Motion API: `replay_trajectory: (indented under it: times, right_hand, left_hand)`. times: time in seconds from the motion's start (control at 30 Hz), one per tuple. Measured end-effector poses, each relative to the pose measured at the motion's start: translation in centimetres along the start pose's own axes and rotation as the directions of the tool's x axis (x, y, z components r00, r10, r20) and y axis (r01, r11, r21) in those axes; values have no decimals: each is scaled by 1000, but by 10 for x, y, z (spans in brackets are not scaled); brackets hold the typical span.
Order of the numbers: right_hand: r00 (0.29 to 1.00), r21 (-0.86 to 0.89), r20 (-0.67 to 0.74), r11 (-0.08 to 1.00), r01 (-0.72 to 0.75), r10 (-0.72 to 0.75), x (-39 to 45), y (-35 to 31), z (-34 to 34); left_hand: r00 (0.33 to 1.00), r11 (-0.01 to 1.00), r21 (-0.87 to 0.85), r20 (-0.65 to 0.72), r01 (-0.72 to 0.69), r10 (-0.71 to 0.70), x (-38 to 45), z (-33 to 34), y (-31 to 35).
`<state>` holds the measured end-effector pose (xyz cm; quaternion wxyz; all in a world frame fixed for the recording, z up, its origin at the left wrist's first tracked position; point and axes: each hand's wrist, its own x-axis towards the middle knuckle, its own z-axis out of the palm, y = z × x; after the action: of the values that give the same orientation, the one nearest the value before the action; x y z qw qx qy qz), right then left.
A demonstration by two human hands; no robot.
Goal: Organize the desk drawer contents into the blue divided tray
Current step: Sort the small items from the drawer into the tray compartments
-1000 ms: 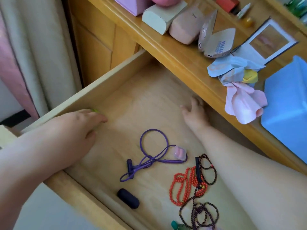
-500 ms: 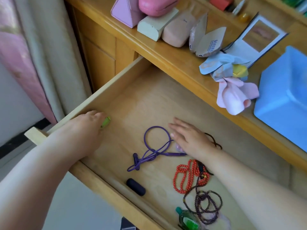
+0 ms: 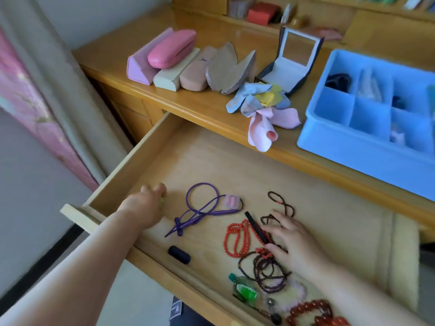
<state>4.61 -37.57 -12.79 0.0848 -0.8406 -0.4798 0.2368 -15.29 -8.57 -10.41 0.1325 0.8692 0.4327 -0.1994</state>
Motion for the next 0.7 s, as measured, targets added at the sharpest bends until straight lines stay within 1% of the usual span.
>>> replay_trajectory:
  times: [0.07,0.17,0.3,0.37,0.4,0.43,0.47,0.53,0.57,0.6,0.63,0.7]
  right_hand:
    - [1000,9,-8,1000,17,-17,-14,7,1]
    - [1000,-11,-16,1000,10,-11,-35,19,3]
    - [1000,-31,14,999,-27,27,-64,34,6]
    - [999,-78,17,996,-49,50,-77,43,6]
    - [998,-104,-4,993,-56,56,-82,45,6]
    - [997,-116,-56,991,-59,53,-84,46,6]
    - [990,-100,-138,994,-50,36,-85,45,5]
    - [952,-7,-304,999,37,-38,-83,37,6]
    - [945,36,-313,994,106,-89,-79,30,8]
    - [946,65,-289,982,175,-150,-73,23,10]
    - [951,80,-232,970,229,-205,-68,19,15]
    - [966,48,-109,969,242,-236,-58,17,22]
  left_hand:
    - [998,997,-59,-18,-57,56,-11,5,21]
    - [990,990,-91,-103,-110,101,-28,14,51]
    - [987,979,-138,-64,-153,146,-48,30,81]
    - [984,971,-178,-106,-159,142,-58,35,91]
    - [979,962,-213,-149,-172,142,-63,36,95]
    - [969,943,-264,-198,-201,151,-69,37,98]
    - [955,915,-322,-242,-244,170,-74,37,102]
    - [933,833,-439,-275,-338,233,-86,38,110]
    - [926,796,-477,-257,-371,277,-92,39,114]
    - [913,780,-476,-233,-407,334,-97,41,119]
    - [894,787,-424,-208,-448,397,-101,45,123]
    - [861,830,-233,-164,-507,481,-102,55,129]
